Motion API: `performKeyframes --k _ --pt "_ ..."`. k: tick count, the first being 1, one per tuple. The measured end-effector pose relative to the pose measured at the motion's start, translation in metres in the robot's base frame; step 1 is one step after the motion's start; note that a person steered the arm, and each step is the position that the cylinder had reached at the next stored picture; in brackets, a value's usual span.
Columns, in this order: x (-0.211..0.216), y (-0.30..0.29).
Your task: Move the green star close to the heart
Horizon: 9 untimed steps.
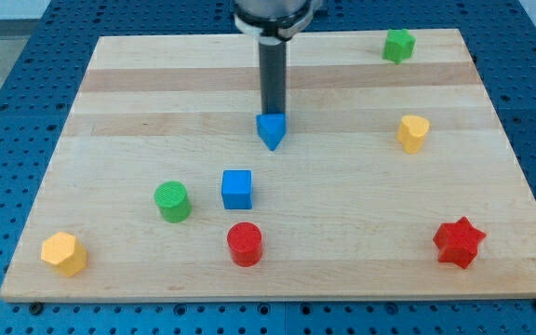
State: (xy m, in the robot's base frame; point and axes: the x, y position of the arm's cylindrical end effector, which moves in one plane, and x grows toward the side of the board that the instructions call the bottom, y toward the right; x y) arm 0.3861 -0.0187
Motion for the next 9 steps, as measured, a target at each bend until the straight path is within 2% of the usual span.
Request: performKeyframes --k 2,3,4,5,7,8,9 --pt "0.069 -0.031" --pt "0.082 -0.042" --pt "0.067 -0.042" --pt "0.008 -0.028" --pt "-0.14 0.038" --pt "-0.186 0.099" --pt "-0.194 0.17"
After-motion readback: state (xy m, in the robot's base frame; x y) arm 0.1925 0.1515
